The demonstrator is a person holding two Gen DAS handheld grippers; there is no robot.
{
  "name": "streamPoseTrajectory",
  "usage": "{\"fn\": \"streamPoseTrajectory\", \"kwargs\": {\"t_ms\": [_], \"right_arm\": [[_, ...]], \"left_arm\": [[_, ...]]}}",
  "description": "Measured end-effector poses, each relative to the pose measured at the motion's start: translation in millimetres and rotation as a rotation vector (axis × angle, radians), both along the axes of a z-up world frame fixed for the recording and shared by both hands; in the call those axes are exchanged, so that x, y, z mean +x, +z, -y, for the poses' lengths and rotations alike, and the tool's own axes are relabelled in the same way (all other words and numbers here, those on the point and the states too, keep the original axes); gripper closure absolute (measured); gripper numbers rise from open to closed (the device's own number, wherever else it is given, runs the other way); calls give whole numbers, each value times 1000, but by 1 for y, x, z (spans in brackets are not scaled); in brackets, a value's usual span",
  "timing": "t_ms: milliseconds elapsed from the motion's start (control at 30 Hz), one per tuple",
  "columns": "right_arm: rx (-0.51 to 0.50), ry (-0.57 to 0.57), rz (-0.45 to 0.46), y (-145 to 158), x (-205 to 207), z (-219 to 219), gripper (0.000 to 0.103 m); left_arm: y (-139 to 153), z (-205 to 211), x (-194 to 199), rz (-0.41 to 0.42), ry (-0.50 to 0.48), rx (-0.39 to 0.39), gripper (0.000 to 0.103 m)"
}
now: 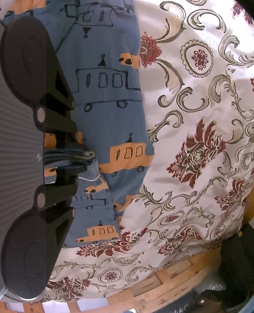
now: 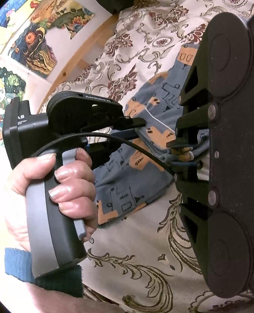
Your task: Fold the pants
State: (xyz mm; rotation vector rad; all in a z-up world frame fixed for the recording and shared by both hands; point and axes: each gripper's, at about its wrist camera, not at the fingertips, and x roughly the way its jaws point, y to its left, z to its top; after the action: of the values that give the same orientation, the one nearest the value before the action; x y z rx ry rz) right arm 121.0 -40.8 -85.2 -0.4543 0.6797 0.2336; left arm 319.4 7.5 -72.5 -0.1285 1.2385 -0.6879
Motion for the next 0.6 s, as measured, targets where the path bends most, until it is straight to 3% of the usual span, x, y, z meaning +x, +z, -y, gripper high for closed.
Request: {"fn": "streamPoseTrajectory", "kwargs": {"t_ms": [167,233,267,300,367,433,533,600], "right_arm": [[-10,9,-14,-5,2,-3,87],[-15,27,-31,-6,2,-3,82],[-10,37,-33,-5,1,0,79],[2,45,-32,-2,-1,3,74],[49,62,-32,6,-8,14,39],[95,68,-8,17,-17,28,23],[123,24,59,34,-24,51,12],[127,-32,97,38,-17,60,10]], "left_arm": [[-6,-2,4,-17,4,-4,86],[-4,-2,2,-9,-1,9,81],[-2,-3,0,-1,6,17,73],[3,-5,-3,14,10,30,63],[16,-15,-14,62,29,53,48],[31,-30,-27,106,72,62,43],[54,-65,-53,186,197,64,21],[68,-92,-78,310,365,123,8]]}}
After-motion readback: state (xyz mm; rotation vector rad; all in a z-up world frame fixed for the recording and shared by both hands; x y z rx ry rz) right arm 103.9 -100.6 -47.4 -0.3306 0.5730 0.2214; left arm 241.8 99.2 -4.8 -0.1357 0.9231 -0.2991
